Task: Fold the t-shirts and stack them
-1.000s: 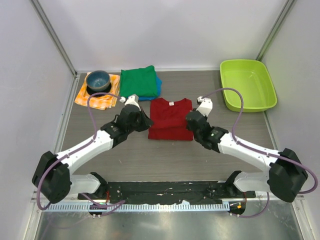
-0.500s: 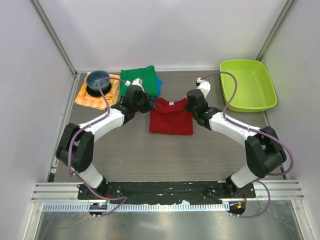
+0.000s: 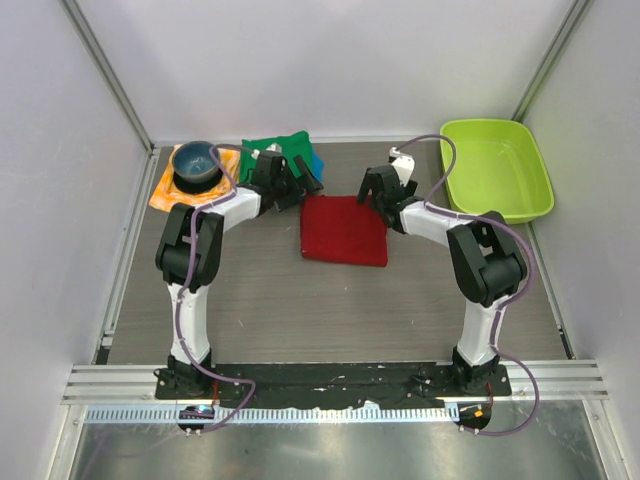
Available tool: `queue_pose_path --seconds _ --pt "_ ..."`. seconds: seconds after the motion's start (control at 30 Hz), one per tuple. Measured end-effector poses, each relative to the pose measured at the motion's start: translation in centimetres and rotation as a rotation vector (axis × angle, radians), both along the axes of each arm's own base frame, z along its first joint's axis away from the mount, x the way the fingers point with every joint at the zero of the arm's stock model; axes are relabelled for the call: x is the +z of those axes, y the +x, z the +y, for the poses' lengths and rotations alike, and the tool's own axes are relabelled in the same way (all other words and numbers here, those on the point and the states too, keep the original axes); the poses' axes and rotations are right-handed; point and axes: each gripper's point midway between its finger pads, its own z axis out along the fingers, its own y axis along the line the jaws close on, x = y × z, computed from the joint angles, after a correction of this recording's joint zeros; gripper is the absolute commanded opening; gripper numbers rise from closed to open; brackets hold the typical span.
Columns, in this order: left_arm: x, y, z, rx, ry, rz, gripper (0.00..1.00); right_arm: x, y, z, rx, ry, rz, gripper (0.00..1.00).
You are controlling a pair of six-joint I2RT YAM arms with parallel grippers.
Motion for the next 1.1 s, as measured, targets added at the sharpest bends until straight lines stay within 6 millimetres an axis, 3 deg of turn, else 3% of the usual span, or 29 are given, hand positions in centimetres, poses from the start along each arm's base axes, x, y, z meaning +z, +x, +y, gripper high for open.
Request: queue_pose_path --seconds 0.1,0.23,0.33,0.47,0.57,0.8,0.9,1.1 --pt "-0.1 1.9 1.1 0.027 -0.016 0.003 1.0 0.1 0.5 -0.6 -0.016 -0.04 -0.018 0.96" --pt "2.0 1.1 2.5 0.046 -0.019 -0.011 1.0 3.5 -0.1 -0.7 -0.01 -0.093 -0.1 0.97" --pt "4.1 -3.3 3.3 0.032 -0.017 -0.015 1.0 7.7 -2.5 2.2 0.09 -0.148 -0.173 0.97" --pt "4.8 -9.2 4.3 0.012 -0.014 -0.006 1.0 10.4 -6.4 7.3 0.298 -0.248 -0.196 0.97" --pt "3.2 -12.9 5.4 0.006 0.0 0.036 1.0 9.4 -9.6 10.4 0.475 -0.358 -0.13 0.97" --pt "-2.1 -19.6 8.3 0.044 0.048 0.156 1.0 5.7 -15.1 10.7 0.704 -0.656 0.057 0.96" --pt "-2.8 -20.4 8.7 0.053 0.049 0.175 1.0 4.7 -16.9 10.7 0.774 -0.77 0.076 0.95" --pt "-2.7 -19.5 8.5 0.055 0.026 0.147 1.0 1.3 -20.1 9.8 0.898 -0.972 0.125 0.92"
